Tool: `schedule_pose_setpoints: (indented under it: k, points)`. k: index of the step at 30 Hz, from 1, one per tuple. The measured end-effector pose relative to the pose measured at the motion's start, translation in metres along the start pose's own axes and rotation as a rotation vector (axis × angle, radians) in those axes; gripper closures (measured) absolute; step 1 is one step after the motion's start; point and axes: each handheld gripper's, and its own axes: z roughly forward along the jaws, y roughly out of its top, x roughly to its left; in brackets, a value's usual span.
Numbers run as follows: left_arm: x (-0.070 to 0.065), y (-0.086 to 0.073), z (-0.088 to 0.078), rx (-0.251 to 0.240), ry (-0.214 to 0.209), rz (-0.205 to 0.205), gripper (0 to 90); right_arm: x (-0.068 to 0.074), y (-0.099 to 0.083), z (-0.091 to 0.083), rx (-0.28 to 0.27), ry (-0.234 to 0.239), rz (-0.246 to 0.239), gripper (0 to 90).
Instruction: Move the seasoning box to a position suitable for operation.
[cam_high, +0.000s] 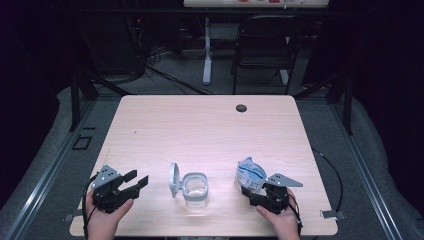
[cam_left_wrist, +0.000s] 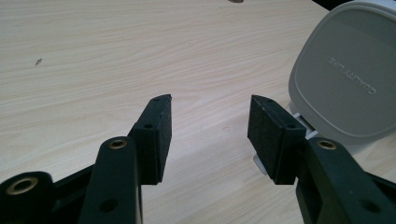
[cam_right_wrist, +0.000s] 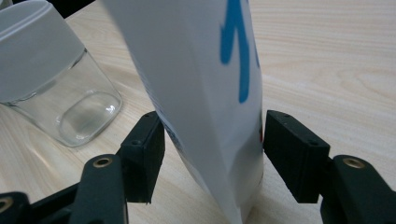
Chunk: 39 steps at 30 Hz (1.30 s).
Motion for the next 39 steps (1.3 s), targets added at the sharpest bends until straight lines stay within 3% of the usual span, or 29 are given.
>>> schedule_pose_setpoints:
  k: [39]
  points:
    - [0.002,0.0,-0.001,-0.003,0.001,-0.003,50.4,-0.005,-0.01,0.015,0.071,-0.006,0.048,38.0]
